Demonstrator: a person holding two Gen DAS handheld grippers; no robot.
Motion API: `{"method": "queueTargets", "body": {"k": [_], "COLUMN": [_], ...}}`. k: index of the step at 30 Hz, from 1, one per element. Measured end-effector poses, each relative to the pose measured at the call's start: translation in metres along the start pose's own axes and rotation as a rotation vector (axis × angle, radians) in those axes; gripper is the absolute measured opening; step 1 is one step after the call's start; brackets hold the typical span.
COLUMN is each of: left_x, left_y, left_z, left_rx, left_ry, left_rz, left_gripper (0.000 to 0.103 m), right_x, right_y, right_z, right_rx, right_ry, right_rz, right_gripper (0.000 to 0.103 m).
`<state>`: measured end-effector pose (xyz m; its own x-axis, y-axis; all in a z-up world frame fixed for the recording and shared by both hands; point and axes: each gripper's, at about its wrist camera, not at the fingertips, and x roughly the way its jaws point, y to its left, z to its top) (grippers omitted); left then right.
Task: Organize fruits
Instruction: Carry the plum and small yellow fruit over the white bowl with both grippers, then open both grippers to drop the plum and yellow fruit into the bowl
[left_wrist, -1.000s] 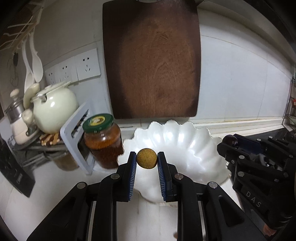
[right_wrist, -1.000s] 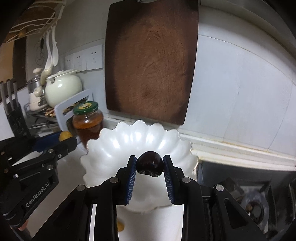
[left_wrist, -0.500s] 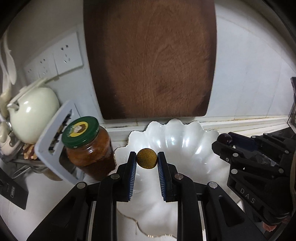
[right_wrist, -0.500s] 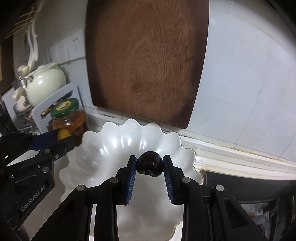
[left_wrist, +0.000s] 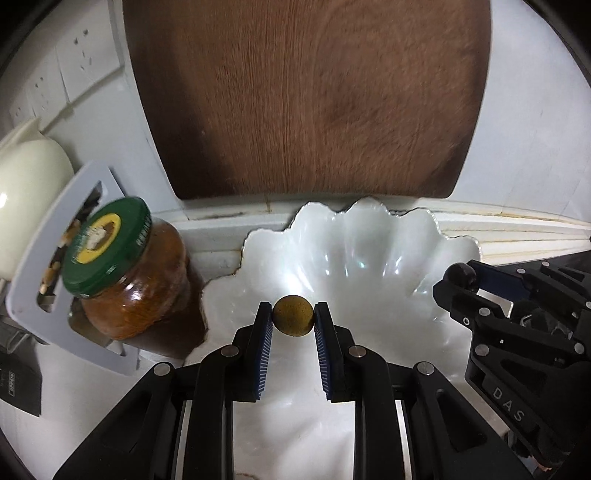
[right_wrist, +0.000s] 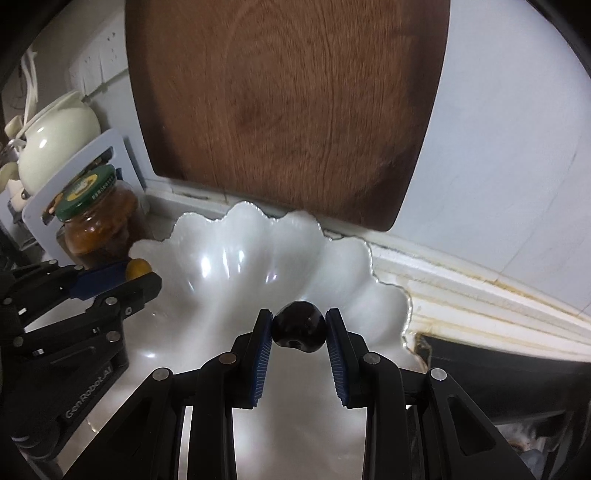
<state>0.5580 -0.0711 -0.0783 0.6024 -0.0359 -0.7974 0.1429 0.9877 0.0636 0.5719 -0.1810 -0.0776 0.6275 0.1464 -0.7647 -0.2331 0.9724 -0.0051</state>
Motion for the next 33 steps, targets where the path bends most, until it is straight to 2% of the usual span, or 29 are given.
{"method": "queueTargets", "body": {"k": [12, 14, 17, 18, 21, 22, 26, 28, 30, 33], "left_x": [0.023, 0.023, 0.019, 0.017, 0.006, 0.003, -0.014, -0.025, -0.041, -0.056], "left_y": [-0.001, -0.002, -0.001, -0.001, 0.001, 0.002, 0.006, 0.006, 0.009, 0.012], "left_z": [-0.003, -0.004, -0.005, -0.005, -0.007, -0.007, -0.011, -0.013, -0.015, -0.019], "left_rx": [0.018, 0.019, 0.011, 0.010, -0.002, -0.002, -0.014, -0.020, -0.037, -0.063], "left_ry": [0.062, 0.065, 0.060, 0.059, 0.043, 0.039, 0.012, -0.003, -0.018, -0.030], "left_rz": [0.050, 0.056, 0.054, 0.056, 0.075, 0.079, 0.090, 0.097, 0.094, 0.085], "left_gripper": [0.024, 0.028, 0.043, 0.048, 0.054, 0.059, 0.069, 0.077, 0.082, 0.082], "right_x": [0.029, 0.031, 0.032, 0.032, 0.029, 0.026, 0.009, -0.003, -0.013, -0.033], "right_y": [-0.005, -0.005, -0.008, -0.008, -0.008, -0.009, -0.010, -0.013, -0.013, -0.014], "right_z": [-0.004, -0.005, -0.008, -0.008, -0.011, -0.012, -0.020, -0.024, -0.027, -0.034], "right_rx": [0.012, 0.012, 0.030, 0.033, 0.037, 0.041, 0.038, 0.036, 0.041, 0.056], "right_ry": [0.084, 0.087, 0.098, 0.098, 0.100, 0.096, 0.074, 0.061, 0.047, 0.012], "right_rz": [0.016, 0.014, 0.017, 0.014, 0.014, 0.014, 0.007, 0.001, -0.002, -0.010], "right_gripper": [0.031, 0.033, 0.048, 0.048, 0.048, 0.048, 0.048, 0.048, 0.048, 0.048]}}
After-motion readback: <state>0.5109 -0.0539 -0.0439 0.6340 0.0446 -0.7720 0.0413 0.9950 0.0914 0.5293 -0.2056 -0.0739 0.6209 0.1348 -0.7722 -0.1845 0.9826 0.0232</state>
